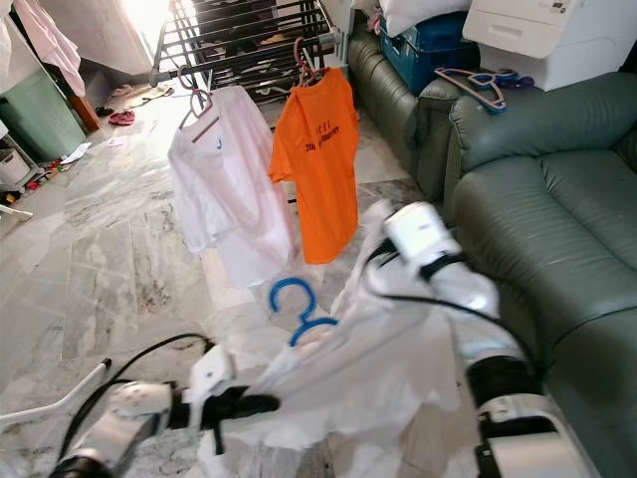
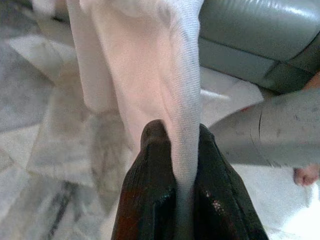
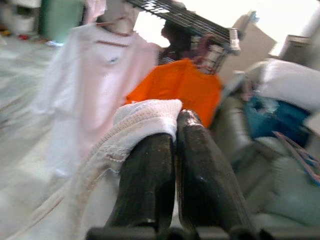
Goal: Hang hanger
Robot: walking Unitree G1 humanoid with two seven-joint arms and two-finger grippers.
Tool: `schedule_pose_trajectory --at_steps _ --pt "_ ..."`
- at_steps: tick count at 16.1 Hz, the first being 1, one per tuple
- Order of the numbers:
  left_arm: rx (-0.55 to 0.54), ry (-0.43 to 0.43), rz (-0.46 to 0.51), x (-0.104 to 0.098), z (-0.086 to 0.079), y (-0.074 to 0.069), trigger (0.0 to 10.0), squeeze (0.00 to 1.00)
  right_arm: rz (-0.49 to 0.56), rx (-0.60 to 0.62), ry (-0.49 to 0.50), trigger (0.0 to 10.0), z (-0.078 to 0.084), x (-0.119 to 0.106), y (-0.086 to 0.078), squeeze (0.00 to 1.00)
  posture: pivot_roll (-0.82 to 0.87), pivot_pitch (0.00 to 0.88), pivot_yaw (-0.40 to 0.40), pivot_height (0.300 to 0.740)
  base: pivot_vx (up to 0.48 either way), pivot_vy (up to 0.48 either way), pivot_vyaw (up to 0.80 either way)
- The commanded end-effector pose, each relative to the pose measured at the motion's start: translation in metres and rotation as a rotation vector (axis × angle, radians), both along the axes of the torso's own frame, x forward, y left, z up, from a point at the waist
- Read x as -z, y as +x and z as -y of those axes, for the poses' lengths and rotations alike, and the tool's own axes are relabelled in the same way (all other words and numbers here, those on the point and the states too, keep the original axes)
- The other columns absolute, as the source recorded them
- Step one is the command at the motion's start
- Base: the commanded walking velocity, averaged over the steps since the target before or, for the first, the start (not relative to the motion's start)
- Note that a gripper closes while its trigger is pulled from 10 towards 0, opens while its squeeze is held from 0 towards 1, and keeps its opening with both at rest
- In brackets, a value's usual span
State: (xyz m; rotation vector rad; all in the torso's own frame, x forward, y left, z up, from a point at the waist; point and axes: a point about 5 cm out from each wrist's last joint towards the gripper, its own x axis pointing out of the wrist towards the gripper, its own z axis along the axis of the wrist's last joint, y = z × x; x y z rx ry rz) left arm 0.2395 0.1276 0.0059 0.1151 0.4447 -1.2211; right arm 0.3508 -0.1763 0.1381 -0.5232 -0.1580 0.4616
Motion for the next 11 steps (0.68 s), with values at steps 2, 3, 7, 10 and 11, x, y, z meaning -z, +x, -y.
schedule_pose_trajectory --at_steps 2,3,7,10,11 --pt "-0.014 -0.005 0.094 -0.011 0.005 0.010 2.3 0.00 -0.116 -0.063 -0.038 0.0 -0.015 0.017 -0.002 0.00 -0.22 0.018 0.128 0.740 0.000 0.000 0.00" --pt "-0.024 -0.019 0.112 -0.014 0.008 0.013 2.2 0.00 -0.199 -0.086 -0.047 1.1 -0.019 0.029 -0.005 0.00 -0.22 0.016 0.126 0.740 0.000 0.000 0.00" --pt "-0.033 -0.021 0.137 -0.018 0.010 0.017 2.5 0.00 -0.354 -0.091 -0.258 10.0 -0.008 0.058 -0.014 1.00 -0.22 0.011 0.123 0.740 0.000 0.000 0.00" --pt "-0.027 0.011 0.154 -0.017 0.003 0.018 2.7 0.00 -0.418 -0.109 -0.487 10.0 0.014 0.071 -0.024 1.00 -0.22 0.011 0.122 0.740 0.000 0.000 0.00" --pt "-0.027 0.022 0.158 -0.017 0.001 0.018 2.7 0.00 -0.428 -0.103 -0.504 10.0 0.019 0.073 -0.025 1.00 -0.22 0.010 0.122 0.740 0.000 0.000 0.00"
